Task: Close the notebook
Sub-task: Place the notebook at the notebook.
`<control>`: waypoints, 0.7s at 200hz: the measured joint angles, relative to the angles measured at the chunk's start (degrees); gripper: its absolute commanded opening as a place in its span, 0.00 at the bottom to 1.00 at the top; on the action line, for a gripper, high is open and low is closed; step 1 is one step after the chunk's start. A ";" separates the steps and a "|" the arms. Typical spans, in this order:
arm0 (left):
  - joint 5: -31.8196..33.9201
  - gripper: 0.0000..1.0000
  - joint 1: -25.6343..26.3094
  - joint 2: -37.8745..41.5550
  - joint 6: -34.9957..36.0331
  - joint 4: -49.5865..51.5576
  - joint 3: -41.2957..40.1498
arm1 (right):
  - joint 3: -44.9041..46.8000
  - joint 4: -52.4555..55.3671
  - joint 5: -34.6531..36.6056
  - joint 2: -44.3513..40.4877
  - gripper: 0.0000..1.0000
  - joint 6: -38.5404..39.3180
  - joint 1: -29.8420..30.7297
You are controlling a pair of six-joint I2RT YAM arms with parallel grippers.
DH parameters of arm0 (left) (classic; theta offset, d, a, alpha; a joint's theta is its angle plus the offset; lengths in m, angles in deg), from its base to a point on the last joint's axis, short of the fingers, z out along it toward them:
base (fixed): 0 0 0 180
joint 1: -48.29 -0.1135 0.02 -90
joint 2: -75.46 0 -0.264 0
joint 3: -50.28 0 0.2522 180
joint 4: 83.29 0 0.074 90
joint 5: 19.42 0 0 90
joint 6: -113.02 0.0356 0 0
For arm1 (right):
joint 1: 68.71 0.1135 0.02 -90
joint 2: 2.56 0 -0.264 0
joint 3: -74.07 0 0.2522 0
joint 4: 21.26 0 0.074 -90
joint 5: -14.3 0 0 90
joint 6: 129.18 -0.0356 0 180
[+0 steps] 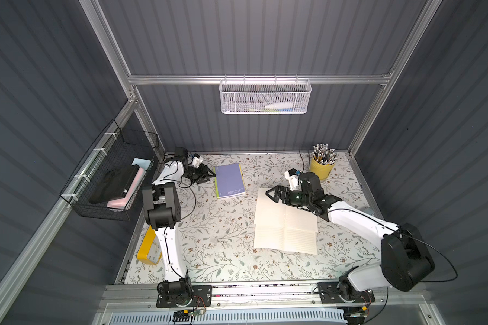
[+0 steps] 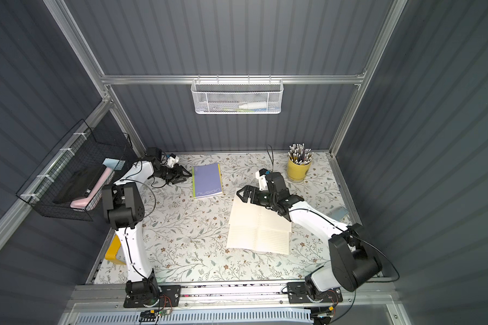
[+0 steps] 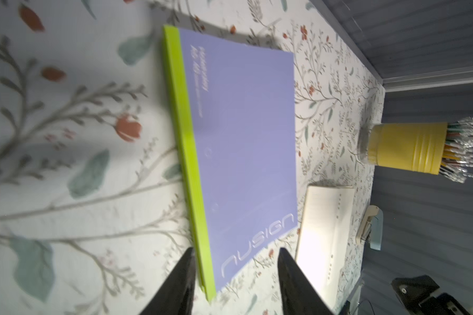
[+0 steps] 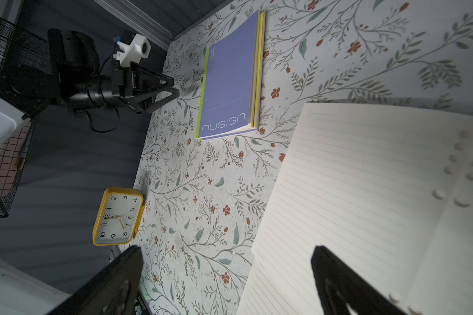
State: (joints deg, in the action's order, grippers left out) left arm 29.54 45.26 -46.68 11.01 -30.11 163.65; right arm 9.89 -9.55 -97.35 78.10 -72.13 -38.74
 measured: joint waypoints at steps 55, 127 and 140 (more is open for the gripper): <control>5.11 0.48 17.05 19.96 -9.42 -15.28 -24.37 | 8.57 2.05 11.98 -13.00 0.99 0.02 -0.85; 19.12 0.50 30.45 40.11 -30.86 -38.69 -54.84 | 16.46 5.07 9.03 -15.63 0.99 0.44 -10.88; 21.94 0.50 33.97 42.40 -34.88 -43.30 -58.77 | 17.75 5.57 6.62 -14.12 0.99 0.46 -13.33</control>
State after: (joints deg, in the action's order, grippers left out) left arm 51.48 79.23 -4.28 -23.87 -73.41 104.88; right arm 27.64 -3.97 -90.72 63.98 -71.67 -52.07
